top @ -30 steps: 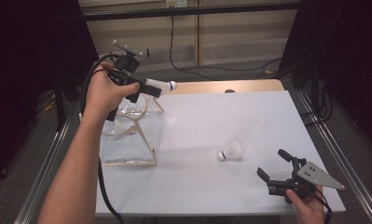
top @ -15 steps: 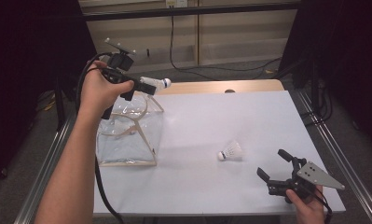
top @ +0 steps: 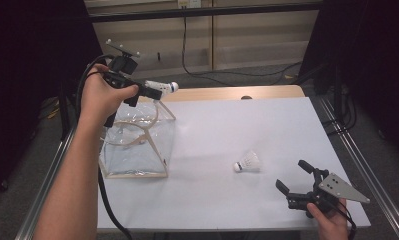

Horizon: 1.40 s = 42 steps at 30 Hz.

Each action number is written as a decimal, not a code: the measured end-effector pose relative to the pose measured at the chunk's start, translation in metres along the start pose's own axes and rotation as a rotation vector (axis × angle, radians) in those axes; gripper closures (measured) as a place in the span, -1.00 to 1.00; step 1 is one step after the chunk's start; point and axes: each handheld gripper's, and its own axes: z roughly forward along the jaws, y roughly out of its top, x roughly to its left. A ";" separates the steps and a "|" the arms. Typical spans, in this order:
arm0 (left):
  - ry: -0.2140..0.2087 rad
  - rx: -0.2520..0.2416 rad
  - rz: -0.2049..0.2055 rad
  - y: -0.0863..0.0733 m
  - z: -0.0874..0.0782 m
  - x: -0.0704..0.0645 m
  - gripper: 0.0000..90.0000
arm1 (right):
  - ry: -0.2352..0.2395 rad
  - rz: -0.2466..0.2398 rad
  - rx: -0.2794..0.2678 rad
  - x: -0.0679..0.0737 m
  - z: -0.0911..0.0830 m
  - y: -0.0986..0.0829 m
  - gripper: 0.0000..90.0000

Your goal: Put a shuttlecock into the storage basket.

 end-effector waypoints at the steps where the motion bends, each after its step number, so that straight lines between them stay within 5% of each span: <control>1: 0.001 0.002 -0.001 0.000 0.000 0.000 1.00 | 0.000 -0.001 0.000 0.000 0.000 0.000 -0.98; 42: 0.089 -0.030 -0.059 -0.015 -0.025 0.028 1.00 | 0.001 0.001 0.006 0.001 0.001 0.000 -0.98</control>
